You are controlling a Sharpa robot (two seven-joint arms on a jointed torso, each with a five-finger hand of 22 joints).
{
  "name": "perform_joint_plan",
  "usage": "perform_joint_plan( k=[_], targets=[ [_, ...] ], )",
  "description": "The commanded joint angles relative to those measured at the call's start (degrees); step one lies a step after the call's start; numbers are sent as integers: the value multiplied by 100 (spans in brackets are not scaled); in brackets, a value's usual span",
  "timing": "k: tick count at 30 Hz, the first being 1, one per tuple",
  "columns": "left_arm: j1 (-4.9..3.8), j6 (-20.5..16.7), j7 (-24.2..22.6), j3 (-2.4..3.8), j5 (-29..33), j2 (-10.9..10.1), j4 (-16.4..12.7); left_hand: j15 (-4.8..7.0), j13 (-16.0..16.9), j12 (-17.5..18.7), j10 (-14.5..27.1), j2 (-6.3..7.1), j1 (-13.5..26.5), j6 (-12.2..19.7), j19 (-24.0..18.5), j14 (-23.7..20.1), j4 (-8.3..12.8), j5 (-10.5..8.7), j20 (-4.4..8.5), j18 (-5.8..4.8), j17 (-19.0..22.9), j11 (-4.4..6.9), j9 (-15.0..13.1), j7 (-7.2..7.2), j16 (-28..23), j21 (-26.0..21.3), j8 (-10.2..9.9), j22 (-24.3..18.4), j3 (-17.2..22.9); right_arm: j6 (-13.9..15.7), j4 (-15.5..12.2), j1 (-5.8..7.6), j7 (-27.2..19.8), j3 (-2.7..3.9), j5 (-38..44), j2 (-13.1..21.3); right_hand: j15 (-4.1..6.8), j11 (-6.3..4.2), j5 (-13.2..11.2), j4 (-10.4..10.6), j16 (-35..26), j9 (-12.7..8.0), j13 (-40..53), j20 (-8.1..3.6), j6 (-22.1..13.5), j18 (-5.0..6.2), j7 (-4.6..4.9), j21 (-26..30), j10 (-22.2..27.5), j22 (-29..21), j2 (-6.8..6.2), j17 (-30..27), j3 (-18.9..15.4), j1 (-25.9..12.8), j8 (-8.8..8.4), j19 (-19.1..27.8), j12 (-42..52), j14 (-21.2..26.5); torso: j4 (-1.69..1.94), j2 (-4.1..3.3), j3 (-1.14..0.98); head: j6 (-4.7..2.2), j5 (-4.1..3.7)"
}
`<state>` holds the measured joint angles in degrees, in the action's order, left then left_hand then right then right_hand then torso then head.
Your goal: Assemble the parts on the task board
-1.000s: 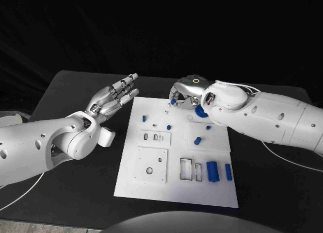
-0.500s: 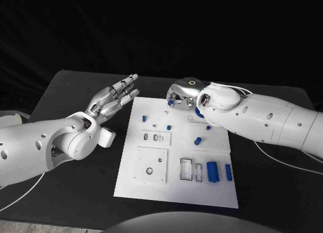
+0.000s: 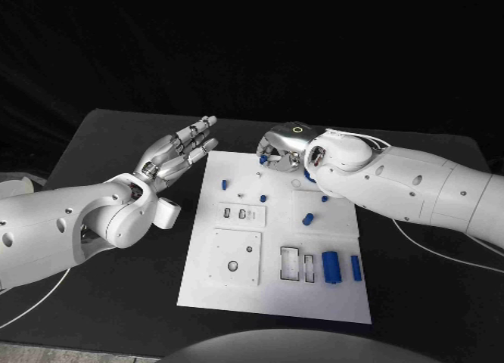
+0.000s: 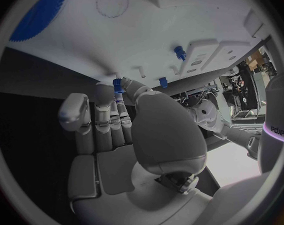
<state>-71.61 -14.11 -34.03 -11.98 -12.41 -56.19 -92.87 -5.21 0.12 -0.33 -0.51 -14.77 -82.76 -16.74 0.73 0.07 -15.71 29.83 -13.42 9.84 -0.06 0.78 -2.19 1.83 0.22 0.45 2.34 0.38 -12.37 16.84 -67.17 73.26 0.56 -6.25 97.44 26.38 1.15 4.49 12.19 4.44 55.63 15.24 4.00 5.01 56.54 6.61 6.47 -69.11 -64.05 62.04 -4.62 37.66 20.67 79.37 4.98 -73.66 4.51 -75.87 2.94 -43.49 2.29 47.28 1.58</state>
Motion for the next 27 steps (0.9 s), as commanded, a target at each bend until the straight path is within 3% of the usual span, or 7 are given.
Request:
perform_joint_plan(
  k=[1, 5, 10, 16, 21, 25, 27],
  targets=[
    [-4, 144, -21, 3, 47, 18, 4, -35, 9, 13, -8, 4, -74, -76, 17, -7, 7, 22, -41, 53, 6, -59, -12, 11, -22, 27, 36, 9, 39, -227, 17, 2, 93, 4, -18, -18, -5, 19, -39, 19, -71, -33, -6, 14, -118, 7, -21, 73, 96, -49, -91, -74, 15, -83, -73, 74, -54, 89, 0, 1, 1, 8, -2],
    [-4, 158, -4, 3, 79, 29, 18, -37, 9, 13, -9, 5, -77, -95, 17, -7, 8, 24, -42, 53, 6, -64, -15, 16, -22, 27, 41, 9, 41, -405, 31, 0, 160, 4, -19, -24, -61, 96, -138, 49, -257, -169, -4, 52, -593, 42, -103, 266, 466, -214, -168, -299, -48, -164, -145, 233, -79, 266, -3, -1, 0, 9, -4],
    [-3, 170, 18, 2, 113, 34, 32, -39, 9, 13, -9, 6, -80, -105, 17, -7, 9, 28, -43, 53, 6, -69, -16, 21, -22, 27, 45, 9, 42, -419, 40, -4, 166, 4, -19, -11, -60, 95, -167, 35, -292, -273, 19, 68, -896, 55, -170, 335, 642, -242, -182, -351, -111, -176, -145, 274, -63, 319, -3, 2, 2, 23, -2],
    [-1, 183, 17, 2, 162, 29, 43, -43, 8, 14, -7, 7, -85, -112, 18, -7, 13, 35, -46, 53, 6, -77, -16, 29, -22, 27, 49, 10, 45, -122, -4, -2, 167, 4, -15, 98, -69, 100, -214, 31, -355, -322, 24, 76, -991, 72, -201, 424, 856, -305, -193, -437, -200, -203, -128, 331, -72, 386, -8, 8, 0, -7, 5],
    [-1, 178, 12, 1, 173, -8, 32, -43, 8, 14, -7, 7, -85, -112, 18, -7, 13, 35, -46, 53, 6, -77, -16, 29, -22, 27, 49, 10, 45, 210, -304, 98, 189, 8, -10, 445, -64, 84, -199, 17, -453, -332, 48, 76, -955, 102, -126, 549, 880, -422, -178, -562, -231, -178, -101, 417, -28, 462, -30, 14, 2, -26, 44],
    [0, 170, 19, -1, 176, -40, 17, -47, 8, 14, -8, 10, -90, -116, 20, -7, 17, 42, -49, 52, 6, -81, -16, 33, -22, 29, 51, 11, 47, 194, -741, 252, 292, 9, -11, 870, -51, 52, -174, 13, -506, -350, 104, 68, -925, 132, -69, 701, 764, -549, -134, -589, -238, -143, -90, 516, 96, 524, -39, 22, 10, -30, 39],
    [0, 167, 22, -1, 177, -47, 11, -48, 8, 14, -8, 11, -91, -117, 20, -7, 18, 43, -49, 52, 6, -82, -16, 34, -22, 29, 52, 11, 47, 115, -953, 302, 361, 9, -24, 1079, -20, -15, -163, 11, -533, -353, 217, 52, -878, 140, -80, 754, 408, -575, -99, -604, -221, -115, -70, 545, 347, 548, -37, 26, 14, -43, 36]
  ],
)
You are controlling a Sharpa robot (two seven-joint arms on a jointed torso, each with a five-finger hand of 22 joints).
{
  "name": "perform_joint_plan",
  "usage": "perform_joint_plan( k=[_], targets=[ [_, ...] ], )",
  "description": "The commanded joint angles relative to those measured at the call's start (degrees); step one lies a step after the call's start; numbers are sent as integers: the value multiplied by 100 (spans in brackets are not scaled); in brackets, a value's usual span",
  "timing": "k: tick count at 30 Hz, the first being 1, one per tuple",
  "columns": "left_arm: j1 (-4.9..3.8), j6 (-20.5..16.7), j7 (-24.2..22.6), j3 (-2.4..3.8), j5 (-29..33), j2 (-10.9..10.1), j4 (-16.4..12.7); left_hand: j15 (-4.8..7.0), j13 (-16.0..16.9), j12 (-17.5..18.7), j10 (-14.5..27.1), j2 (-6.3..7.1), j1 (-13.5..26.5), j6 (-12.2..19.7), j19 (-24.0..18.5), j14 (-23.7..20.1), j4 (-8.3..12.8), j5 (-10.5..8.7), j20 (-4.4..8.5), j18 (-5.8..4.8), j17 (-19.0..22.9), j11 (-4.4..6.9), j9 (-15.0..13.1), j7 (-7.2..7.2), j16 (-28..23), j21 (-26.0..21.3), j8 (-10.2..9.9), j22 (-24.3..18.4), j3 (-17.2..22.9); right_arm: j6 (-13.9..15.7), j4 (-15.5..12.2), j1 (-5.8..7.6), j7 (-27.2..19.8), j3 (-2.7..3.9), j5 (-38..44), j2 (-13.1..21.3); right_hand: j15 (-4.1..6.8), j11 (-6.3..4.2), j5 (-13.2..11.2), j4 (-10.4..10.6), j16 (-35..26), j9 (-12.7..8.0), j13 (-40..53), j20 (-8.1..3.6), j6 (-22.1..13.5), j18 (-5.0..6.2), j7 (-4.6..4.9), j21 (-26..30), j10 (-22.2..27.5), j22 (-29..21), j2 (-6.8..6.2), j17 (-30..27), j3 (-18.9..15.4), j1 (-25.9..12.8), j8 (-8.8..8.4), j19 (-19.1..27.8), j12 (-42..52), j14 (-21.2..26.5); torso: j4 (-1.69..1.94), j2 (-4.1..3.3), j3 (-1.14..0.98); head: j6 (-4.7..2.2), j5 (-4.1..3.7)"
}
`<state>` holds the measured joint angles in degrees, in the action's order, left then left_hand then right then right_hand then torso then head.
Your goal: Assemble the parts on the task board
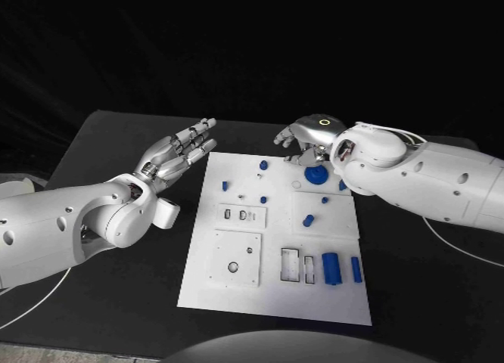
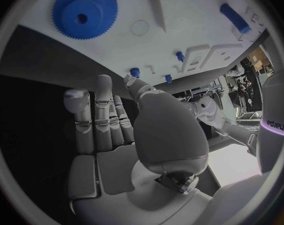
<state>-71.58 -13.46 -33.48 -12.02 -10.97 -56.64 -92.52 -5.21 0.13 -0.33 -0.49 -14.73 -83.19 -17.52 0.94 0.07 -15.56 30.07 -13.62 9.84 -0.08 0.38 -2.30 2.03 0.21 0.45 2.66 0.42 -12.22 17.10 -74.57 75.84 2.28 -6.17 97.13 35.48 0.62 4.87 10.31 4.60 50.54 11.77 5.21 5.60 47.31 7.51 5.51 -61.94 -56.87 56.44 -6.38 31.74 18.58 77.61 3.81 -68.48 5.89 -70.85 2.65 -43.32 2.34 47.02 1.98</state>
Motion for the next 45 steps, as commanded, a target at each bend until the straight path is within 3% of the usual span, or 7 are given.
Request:
perform_joint_plan(
  k=[1, 6, 9, 14, 31, 36, 45],
  targets=[
    [-3, 98, -32, 2, 33, -5, -28, -49, 8, 13, -10, 8, -49, -41, 0, -7, 3, 21, -29, 53, 8, -42, -5, 14, -21, 30, 21, 6, 32, 29, -319, 63, 230, -1, -9, 278, 67, -115, 25, -22, -32, 5, 196, -30, 113, 53, 24, 55, -557, -16, 81, -18, -16, 87, 79, 35, 407, 53, -13, 11, 15, -27, 0],
    [-3, 103, -20, 1, 35, -6, -35, -51, 8, 13, -10, 10, -50, -45, 3, -7, 4, 22, -30, 53, 8, -42, -6, 15, -21, 32, 22, 8, 33, -261, -622, 94, 401, -12, -128, 665, 198, -334, -95, -103, 276, -6, 2081, -170, 304, -22, 8, 1, -953, 162, 50, 402, -362, 55, 122, -21, 2713, -64, -35, 5, 18, -79, 11],
    [-3, 125, -4, 1, 35, 11, -28, -57, 8, 13, -10, 12, -54, -50, 4, -7, 7, 25, -34, 54, 8, -45, -6, 18, -21, 33, 25, 8, 34, -367, -743, 61, 532, -20, -255, 882, 185, -495, -147, -56, 2532, -37, 6769, -169, 312, -223, -68, -871, -1796, 1144, 190, 3452, -508, -29, 81, -597, 7195, -1005, -14, -3, 11, -106, -3],
    [-3, 148, 5, 1, 35, 33, -18, -69, 7, 14, -9, 12, -59, -52, 8, -7, 9, 29, -39, 54, 8, -49, -5, 22, -21, 36, 27, 10, 38, -399, -869, -8, 681, -27, -344, 1172, 204, -448, -328, 247, 3878, -60, 8479, -188, 224, -364, -31, -1611, -3313, 2000, 208, 5689, -771, -457, 37, -1087, 8411, -1852, -23, 11, 14, -103, 11],
    [0, 195, 40, 0, 36, 66, 24, -82, 7, 14, -9, 13, -63, -47, 12, -7, 12, 30, -45, 55, 8, -51, -4, 23, -21, 39, 28, 12, 41, -568, -967, -133, 798, -31, -359, 1472, 217, -439, -385, 436, 3935, -203, 8479, -196, -89, -411, -20, -1828, -3313, 2262, 217, 5804, -937, -706, -6, -1245, 8411, -1905, -13, 15, 19, -58, 14],
    [0, 207, 41, 0, 36, 67, 34, -90, 8, 14, -9, 13, -64, -40, 13, -7, 12, 31, -48, 56, 8, -51, -2, 24, -21, 40, 27, 12, 42, -573, -941, -148, 777, -31, -357, 1452, 244, -473, 140, 306, 3944, -206, 8479, -217, 6, -415, -59, -1846, -3313, 2304, 266, 5821, -850, -519, 48, -1259, 8411, -1912, -8, 15, 18, -57, 10],
    [1, 234, 45, 0, 36, 77, 58, -98, 7, 14, -8, 19, -65, -32, 15, -7, 14, 31, -52, 56, 8, -52, -1, 24, -21, 41, 26, 13, 41, -520, -842, -197, 719, -31, -354, 1326, 255, -483, 188, 228, 3946, -189, 8479, -227, 101, -419, -68, -1855, -3313, 2328, 268, 5826, -813, -432, 92, -1269, 8411, -1915, -15, 12, 16, -47, -13]
  ],
)
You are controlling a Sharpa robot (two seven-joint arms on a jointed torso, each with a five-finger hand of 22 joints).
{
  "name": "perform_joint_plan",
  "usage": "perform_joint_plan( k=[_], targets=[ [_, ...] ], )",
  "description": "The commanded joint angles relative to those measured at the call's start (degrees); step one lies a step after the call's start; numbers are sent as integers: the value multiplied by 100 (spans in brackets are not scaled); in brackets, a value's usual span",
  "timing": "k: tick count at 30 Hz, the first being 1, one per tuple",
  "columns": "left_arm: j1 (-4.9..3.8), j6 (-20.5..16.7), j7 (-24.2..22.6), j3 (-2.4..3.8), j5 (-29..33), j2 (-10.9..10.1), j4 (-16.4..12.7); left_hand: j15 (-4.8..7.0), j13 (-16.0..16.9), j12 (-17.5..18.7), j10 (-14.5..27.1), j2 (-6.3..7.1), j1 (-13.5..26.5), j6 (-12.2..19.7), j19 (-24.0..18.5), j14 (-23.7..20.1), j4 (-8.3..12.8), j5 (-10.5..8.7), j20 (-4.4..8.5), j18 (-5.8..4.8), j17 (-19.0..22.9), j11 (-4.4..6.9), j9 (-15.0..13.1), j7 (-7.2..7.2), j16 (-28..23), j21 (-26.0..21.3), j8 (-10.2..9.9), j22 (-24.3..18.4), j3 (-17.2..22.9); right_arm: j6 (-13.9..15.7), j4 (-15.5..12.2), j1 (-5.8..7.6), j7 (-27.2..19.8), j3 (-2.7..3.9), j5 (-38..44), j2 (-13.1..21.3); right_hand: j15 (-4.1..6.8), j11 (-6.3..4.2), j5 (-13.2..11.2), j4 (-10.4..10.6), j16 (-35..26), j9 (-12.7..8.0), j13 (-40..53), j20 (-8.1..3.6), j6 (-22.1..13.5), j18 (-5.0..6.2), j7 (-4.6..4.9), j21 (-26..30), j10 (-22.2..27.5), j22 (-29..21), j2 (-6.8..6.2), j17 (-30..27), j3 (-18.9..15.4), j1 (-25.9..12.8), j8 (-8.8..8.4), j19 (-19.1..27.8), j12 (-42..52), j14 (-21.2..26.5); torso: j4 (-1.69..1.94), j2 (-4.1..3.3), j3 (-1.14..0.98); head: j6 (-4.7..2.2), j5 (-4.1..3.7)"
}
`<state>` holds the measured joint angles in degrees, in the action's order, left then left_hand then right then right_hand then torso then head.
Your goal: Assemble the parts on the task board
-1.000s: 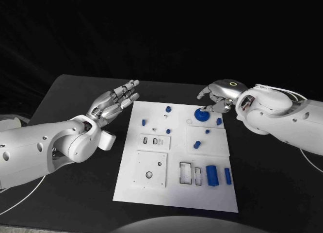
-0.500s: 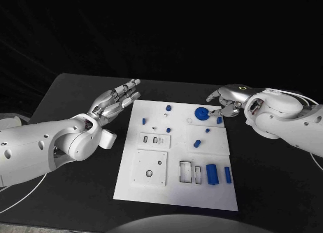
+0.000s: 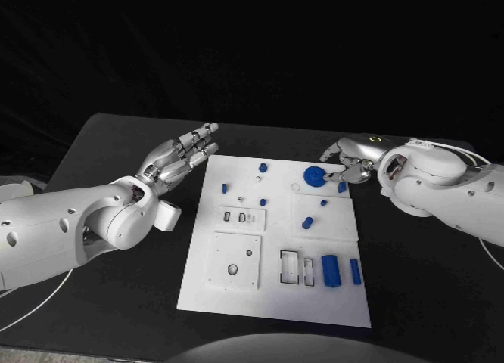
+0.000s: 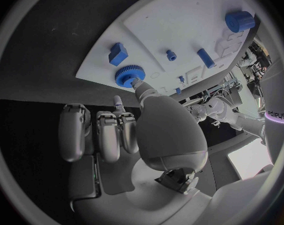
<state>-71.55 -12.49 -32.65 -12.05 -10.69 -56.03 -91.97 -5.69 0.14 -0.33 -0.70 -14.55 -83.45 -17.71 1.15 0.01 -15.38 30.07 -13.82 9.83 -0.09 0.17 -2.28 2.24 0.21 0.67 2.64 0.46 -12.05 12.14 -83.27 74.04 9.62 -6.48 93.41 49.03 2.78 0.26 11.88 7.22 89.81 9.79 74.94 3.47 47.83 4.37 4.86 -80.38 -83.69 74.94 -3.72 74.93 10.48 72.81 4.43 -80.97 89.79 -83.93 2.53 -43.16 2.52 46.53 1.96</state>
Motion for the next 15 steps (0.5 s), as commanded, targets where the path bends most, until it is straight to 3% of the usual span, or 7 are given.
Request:
perform_joint_plan(
  k=[1, 15],
  targets=[
    [-1, 141, -36, 3, 7, 19, 6, -50, 6, 14, 13, 0, -39, -13, -6, -1, -4, 31, -32, 56, 9, -31, -3, 3, -21, 19, 28, 9, 23, -5, 41, -22, -28, 0, 18, -45, 40, -23, 35, -45, 19, 15, 1506, -16, 75, -107, -4, -15, -631, 485, 4, 1507, 3, 60, 43, -25, 21, -607, -3, -6, -3, 3, -12],
    [0, 193, 3, 2, 7, 29, 28, -59, 7, 13, 11, 3, -43, -12, -4, -1, 0, 38, -38, 56, 9, -35, -2, 6, -21, 20, 29, 10, 25, 42, 191, -88, -118, 1, 19, -223, 48, -32, -41, -68, 18, 56, 1506, -26, 186, -107, -14, -11, -631, 498, -3, 1505, 1, 58, 95, -26, 21, -606, -1, -6, -6, 34, -9]
  ],
)
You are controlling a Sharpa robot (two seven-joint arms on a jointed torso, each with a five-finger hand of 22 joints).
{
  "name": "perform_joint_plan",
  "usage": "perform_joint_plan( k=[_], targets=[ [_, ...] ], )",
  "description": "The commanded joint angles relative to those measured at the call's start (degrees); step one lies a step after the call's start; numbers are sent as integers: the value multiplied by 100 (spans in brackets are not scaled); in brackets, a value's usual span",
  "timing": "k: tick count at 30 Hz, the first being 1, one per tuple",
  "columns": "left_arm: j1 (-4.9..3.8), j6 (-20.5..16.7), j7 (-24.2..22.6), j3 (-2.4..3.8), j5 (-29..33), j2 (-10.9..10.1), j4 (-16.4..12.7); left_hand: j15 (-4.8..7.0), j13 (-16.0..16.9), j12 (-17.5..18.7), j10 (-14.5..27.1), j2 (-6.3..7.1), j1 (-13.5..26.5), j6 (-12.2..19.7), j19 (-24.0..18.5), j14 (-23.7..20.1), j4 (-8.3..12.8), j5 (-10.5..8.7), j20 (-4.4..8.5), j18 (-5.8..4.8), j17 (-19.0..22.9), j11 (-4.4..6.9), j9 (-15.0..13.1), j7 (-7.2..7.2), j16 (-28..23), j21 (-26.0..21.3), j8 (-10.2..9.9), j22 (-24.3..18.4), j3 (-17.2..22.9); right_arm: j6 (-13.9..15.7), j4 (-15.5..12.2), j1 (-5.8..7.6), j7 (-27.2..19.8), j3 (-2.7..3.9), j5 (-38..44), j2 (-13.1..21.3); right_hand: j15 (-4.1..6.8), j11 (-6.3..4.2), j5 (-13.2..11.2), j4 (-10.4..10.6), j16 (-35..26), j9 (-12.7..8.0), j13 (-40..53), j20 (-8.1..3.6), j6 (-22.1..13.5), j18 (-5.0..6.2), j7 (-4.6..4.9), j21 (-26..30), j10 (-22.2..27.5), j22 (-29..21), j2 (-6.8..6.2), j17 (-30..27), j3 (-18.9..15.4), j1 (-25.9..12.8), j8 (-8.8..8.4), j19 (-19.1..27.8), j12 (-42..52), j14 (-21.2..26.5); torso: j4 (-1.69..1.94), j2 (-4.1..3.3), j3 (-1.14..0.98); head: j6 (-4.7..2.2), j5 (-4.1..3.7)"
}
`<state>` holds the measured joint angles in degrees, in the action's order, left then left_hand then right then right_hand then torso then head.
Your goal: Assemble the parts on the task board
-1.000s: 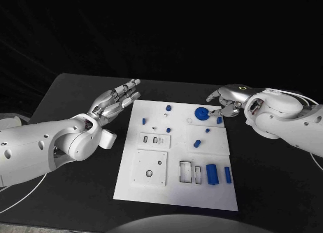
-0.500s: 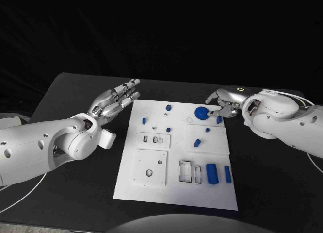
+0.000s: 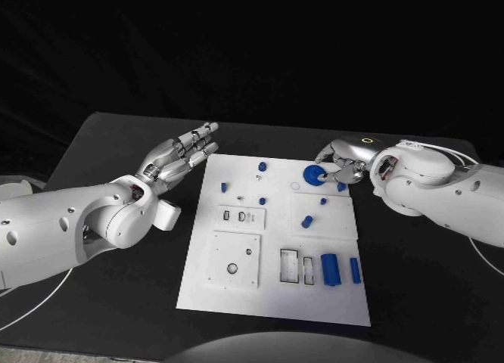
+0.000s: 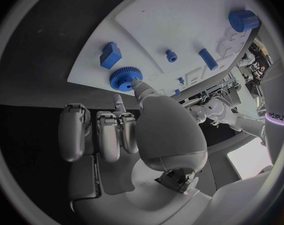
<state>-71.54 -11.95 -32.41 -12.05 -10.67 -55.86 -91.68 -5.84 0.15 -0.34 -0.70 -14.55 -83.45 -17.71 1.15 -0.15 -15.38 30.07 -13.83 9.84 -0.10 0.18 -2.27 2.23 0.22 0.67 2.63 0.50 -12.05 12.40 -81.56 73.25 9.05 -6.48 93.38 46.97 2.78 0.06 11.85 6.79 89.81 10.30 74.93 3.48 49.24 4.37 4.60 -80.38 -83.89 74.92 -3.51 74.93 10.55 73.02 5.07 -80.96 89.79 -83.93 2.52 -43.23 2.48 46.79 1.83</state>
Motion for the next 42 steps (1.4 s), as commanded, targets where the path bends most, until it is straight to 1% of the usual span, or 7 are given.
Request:
perform_joint_plan(
  k=[1, 14, 20, 30, 33, 38, 42],
  targets=[
    [-1, 143, -18, 2, 6, 14, 1, -44, 7, 13, 11, 3, -43, -12, -4, 15, 0, 38, -38, 56, 10, -35, -3, 6, -22, 20, 29, 5, 25, 15, 38, -14, -65, 1, 21, -31, 49, -12, -39, -26, 18, 7, 1507, -26, 46, -107, 12, -11, -611, 499, -25, 1505, -5, 36, 31, -26, 21, -606, -1, 2, -1, 10, 0],
    [3, 206, 35, 2, 6, 39, 19, -55, 7, 13, 9, 3, -49, -21, 0, 15, 5, 46, -47, 56, 10, -43, -4, 13, -22, 22, 31, 6, 30, -19, 225, -122, -135, 1, 17, -159, 71, -39, 85, -122, -50, 199, 1507, -45, 416, -89, -27, 59, -611, 469, 0, 1397, 43, 104, 264, 25, 21, -555, 0, 0, -3, 33, 8],
    [6, 221, 58, 1, 7, 42, 27, -61, 7, 13, 10, 1, -52, -24, 2, 15, 8, 51, -52, 56, 10, -47, -4, 18, -22, 24, 33, 7, 33, 10, 262, -176, -197, 1, 14, -202, 114, -96, 207, -267, -73, 486, 1507, -90, 765, -84, -97, 83, -611, 477, 28, 1367, 61, 220, 626, 31, 21, -541, 3, 3, -3, 40, 4],
    [10, 245, 96, 1, 34, 50, 49, -73, 7, 13, 9, -4, -66, -23, 4, 15, 22, 69, -63, 55, 10, -58, -4, 28, -22, 25, 35, 7, 45, 98, 291, -206, -262, 1, 13, -219, 150, -130, 415, -363, -96, 917, 1507, -129, 783, -85, -132, 111, -611, 492, 54, 1342, 28, 233, 1019, 28, 21, -530, -7, 5, 2, 31, 10],
    [10, 248, 100, 0, 37, 45, 49, -73, 7, 13, 9, -4, -66, -23, 4, 15, 22, 69, -63, 55, 10, -58, -4, 28, -22, 25, 35, 7, 45, 193, 293, -207, -319, 1, 0, -219, 159, -142, 772, -338, -87, 1125, 1507, -141, 736, -89, -154, 105, -611, 519, 43, 1359, 20, 158, 1185, 8, 21, -539, -11, 2, 1, 15, 17],
    [11, 255, 105, 0, 38, 46, 52, -77, 8, 12, 8, -5, -72, -19, 6, 15, 27, 78, -67, 55, 10, -61, -3, 30, -22, 26, 35, 8, 49, 380, 225, -200, -439, 1, -127, -184, 186, -167, 2043, -232, -36, 1370, 1507, -163, 700, -112, -173, 47, -611, 600, -69, 1433, 154, -24, 1346, -62, 21, -574, 10, 0, 0, -8, 17],
    [11, 263, 117, 0, 39, 41, 50, -77, 8, 12, 8, -5, -72, -19, 6, 15, 27, 78, -67, 55, 10, -61, -3, 30, -22, 26, 35, 8, 49, 414, 131, -166, -470, 2, -302, -160, 188, -169, 2359, -138, 5, 1466, 1507, -162, 666, -127, -163, 5, -611, 651, -136, 1489, 242, -159, 1385, -106, 21, -599, 0, 0, -1, -8, 27]
  ],
)
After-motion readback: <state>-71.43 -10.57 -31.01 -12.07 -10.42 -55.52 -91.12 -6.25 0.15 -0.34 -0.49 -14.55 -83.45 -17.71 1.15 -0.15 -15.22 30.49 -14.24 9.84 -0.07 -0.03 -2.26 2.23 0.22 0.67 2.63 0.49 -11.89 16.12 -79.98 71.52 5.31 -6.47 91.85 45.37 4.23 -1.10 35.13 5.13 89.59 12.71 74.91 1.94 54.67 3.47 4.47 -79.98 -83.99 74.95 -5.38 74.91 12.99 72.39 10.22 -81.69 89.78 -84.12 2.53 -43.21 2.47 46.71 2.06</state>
